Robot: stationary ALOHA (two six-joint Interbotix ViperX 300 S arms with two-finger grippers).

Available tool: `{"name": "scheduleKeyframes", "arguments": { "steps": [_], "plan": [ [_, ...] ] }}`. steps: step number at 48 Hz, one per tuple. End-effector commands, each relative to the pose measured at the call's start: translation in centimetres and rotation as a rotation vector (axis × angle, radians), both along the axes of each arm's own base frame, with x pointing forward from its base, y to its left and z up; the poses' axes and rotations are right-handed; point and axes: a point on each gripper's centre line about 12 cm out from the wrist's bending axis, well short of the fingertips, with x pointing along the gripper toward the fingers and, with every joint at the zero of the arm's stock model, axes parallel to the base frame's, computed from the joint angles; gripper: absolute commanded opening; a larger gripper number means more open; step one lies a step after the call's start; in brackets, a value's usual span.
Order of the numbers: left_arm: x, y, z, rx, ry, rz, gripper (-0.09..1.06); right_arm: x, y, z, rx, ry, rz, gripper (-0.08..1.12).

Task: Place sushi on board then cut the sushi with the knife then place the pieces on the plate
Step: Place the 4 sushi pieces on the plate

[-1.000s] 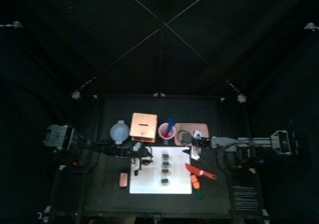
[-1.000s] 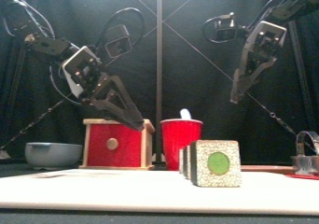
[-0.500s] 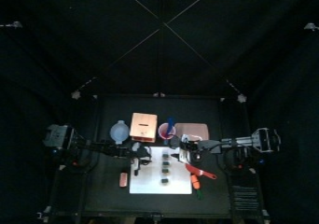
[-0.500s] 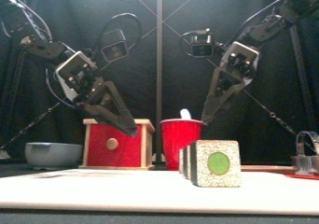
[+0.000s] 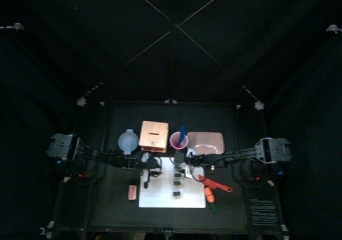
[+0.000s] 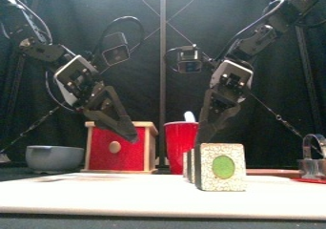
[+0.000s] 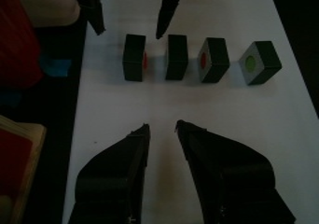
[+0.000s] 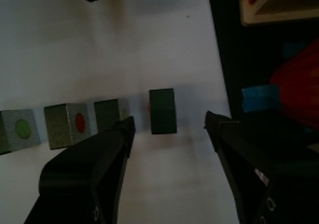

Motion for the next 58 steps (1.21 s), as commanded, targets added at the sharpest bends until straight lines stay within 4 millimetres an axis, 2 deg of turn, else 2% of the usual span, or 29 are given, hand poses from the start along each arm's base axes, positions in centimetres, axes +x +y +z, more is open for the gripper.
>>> {"name": "scheduleKeyframes", "arguments": {
  "steps": [1, 25, 36, 41, 46, 58],
  "plan": [
    [0.4, 0.1, 0.6, 0.0, -0.026, 0.004, 0.71, 0.9, -0.2, 1.0, -0.002, -0.038, -0.003, 0.93],
    [0.3, 0.1, 0.0, -0.001, -0.009, 0.005, 0.71, 2.0, -0.4, -1.2, -0.005, 0.014, -0.004, 0.9],
    [0.2, 0.1, 0.0, -0.001, -0.006, 0.005, 0.71, 2.3, -0.5, -1.1, -0.005, 0.011, -0.004, 0.73],
    [0.2, 0.1, 0.0, -0.001, -0.006, 0.005, 0.71, 2.1, -0.5, -0.6, -0.004, 0.005, -0.008, 0.65],
    [0.2, 0.1, -0.1, -0.001, -0.003, 0.005, 0.71, 1.6, -0.8, 0.4, 0.0, 0.012, -0.023, 0.64],
    [0.1, 0.1, -0.1, -0.001, -0.003, 0.005, 0.71, -1.4, -1.3, 3.1, 0.006, 0.059, -0.06, 0.64]
  ]
}}
